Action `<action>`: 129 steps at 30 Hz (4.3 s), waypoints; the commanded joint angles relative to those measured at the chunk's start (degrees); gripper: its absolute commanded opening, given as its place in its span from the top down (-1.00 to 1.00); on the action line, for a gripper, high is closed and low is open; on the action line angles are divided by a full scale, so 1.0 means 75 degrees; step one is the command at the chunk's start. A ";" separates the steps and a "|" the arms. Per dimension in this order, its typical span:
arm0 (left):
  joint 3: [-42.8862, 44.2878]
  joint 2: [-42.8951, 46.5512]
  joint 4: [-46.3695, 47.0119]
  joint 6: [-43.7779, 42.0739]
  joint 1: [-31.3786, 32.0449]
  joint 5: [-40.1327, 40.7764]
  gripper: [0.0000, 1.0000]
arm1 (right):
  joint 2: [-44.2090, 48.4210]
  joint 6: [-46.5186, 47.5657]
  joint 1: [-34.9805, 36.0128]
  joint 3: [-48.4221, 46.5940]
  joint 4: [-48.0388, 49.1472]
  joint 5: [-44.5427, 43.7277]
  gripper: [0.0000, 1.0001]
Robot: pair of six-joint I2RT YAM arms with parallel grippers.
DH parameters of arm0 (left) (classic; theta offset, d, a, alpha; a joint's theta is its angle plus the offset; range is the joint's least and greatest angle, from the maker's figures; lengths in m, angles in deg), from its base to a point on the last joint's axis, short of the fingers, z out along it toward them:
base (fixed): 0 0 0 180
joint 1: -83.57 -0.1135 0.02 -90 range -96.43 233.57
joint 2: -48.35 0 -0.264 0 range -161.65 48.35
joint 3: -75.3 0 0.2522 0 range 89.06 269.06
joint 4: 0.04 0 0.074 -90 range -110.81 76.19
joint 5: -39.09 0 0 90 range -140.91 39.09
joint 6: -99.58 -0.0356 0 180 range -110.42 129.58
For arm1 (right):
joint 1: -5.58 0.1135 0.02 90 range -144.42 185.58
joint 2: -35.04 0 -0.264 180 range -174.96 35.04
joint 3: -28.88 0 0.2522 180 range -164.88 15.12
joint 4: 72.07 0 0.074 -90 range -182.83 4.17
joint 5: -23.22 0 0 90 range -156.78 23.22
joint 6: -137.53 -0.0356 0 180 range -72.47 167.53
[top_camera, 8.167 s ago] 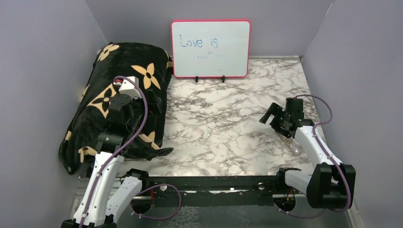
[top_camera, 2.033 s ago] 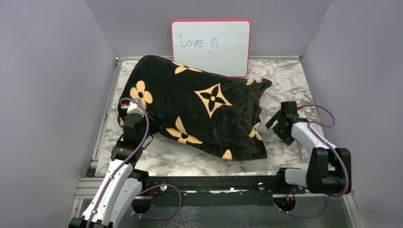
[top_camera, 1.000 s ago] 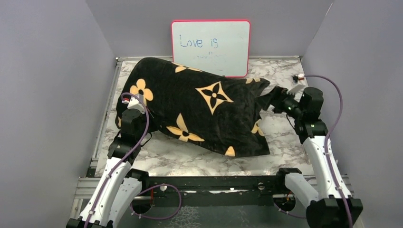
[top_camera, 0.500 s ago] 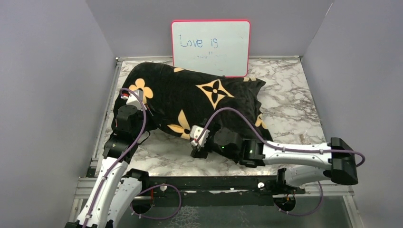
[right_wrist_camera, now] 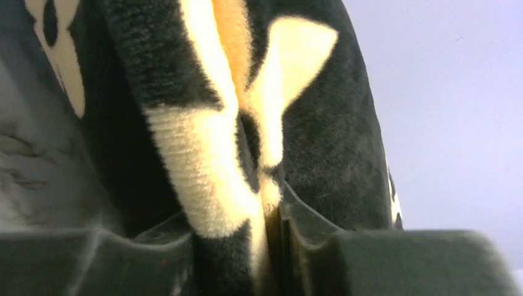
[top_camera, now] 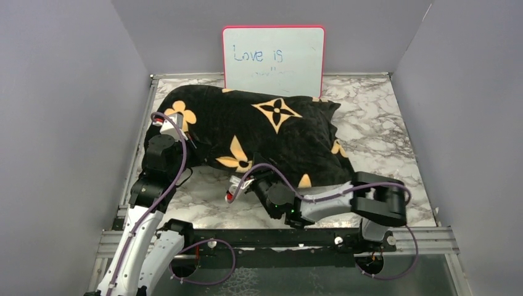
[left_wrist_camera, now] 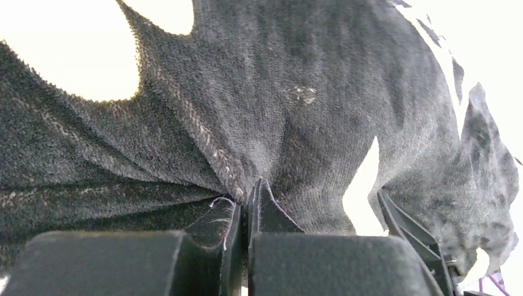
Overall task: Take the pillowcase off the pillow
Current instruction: Remove the pillow from the pillowcase.
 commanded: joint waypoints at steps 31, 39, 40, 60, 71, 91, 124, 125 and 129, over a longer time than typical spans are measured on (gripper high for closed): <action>0.2195 0.1096 0.0588 -0.1526 0.0000 0.0683 -0.97 | 0.2869 -0.9892 -0.2946 -0.7055 -1.2478 0.4145 0.99; 0.1123 0.0662 0.0870 -0.1127 -0.0001 -0.0330 -0.97 | 0.2497 -1.0403 -0.4644 -0.4645 -1.1864 0.5430 0.82; 0.1004 0.0596 0.0905 -0.1067 -0.0001 -0.0421 -0.97 | 0.2306 -1.0422 -0.4714 -0.4772 -1.2041 0.5401 0.74; 0.0115 -0.1255 0.1442 -0.0600 0.0000 -0.0998 -0.97 | 0.6500 -1.2653 -0.4751 -0.3165 -1.4420 0.1698 -0.90; 0.0209 -0.3764 0.2095 -0.0701 0.0398 -0.3067 -0.75 | 0.8519 -1.5657 -0.4751 -0.0224 -1.5234 0.2324 -0.99; -0.1263 0.0477 0.0997 0.1143 0.2319 -0.0248 1.00 | 0.4353 -1.1612 -0.4751 -0.1921 -1.1292 0.4740 -0.80; 0.6898 -0.7184 -0.0666 -0.1132 0.4719 0.0749 -0.97 | 0.5708 -1.4133 -0.8936 -0.0563 -1.2289 0.6921 -0.99; 0.7073 -0.7422 -0.0671 -0.1236 0.4818 0.0762 -0.98 | 0.5771 -1.4210 -0.8945 -0.0504 -1.2353 0.6941 -1.00; 0.7754 -0.8204 -0.0789 -0.1800 0.5447 0.0895 -0.97 | 0.6117 -1.4527 -0.8943 -0.0191 -1.2602 0.6476 -1.00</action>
